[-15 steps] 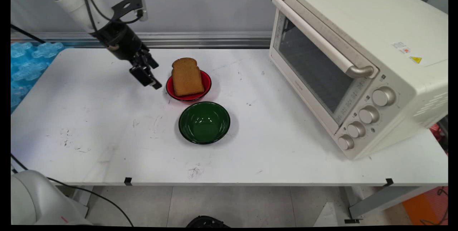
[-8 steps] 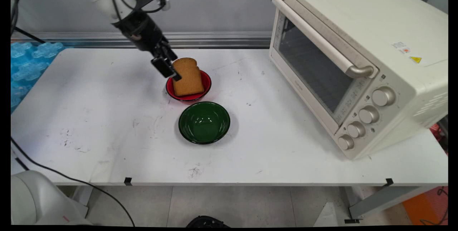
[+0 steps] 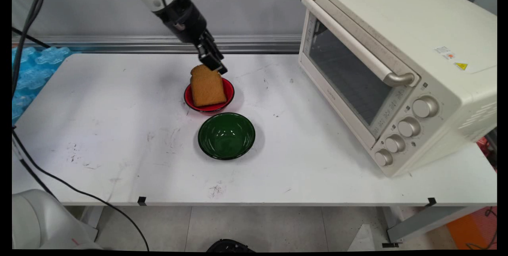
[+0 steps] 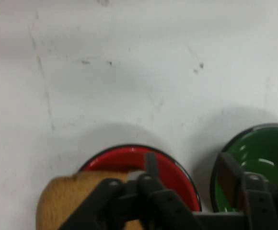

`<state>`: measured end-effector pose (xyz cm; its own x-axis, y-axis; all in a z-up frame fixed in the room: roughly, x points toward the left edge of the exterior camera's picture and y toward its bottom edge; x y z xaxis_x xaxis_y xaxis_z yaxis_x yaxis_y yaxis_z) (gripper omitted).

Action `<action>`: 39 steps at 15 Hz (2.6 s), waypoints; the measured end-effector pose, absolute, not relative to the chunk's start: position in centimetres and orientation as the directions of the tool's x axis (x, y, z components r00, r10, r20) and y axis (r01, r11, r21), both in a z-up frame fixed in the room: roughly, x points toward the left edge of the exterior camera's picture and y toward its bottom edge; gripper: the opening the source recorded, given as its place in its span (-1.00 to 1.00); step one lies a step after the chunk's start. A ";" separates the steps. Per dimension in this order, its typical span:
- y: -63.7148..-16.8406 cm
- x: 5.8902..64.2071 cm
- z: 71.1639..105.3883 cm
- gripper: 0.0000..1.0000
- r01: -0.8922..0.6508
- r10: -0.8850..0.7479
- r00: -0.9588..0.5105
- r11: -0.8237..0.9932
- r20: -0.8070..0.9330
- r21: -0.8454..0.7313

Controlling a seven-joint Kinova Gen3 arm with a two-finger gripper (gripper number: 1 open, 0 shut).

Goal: Open the oven

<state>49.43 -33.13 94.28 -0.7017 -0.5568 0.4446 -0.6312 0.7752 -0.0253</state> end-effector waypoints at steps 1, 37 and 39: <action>-33.5 48.9 94.5 -1.00 -0.630 -0.554 -0.702 0.776 0.448 -0.028; -42.9 33.5 105.1 -1.00 -0.646 -0.487 -0.594 0.763 0.641 -0.020; -42.9 33.2 105.2 -1.00 -0.646 -0.486 -0.591 0.763 0.643 -0.017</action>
<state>33.16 -42.88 105.20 -0.5915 -0.4861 0.6433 -0.6460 0.7631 -0.0173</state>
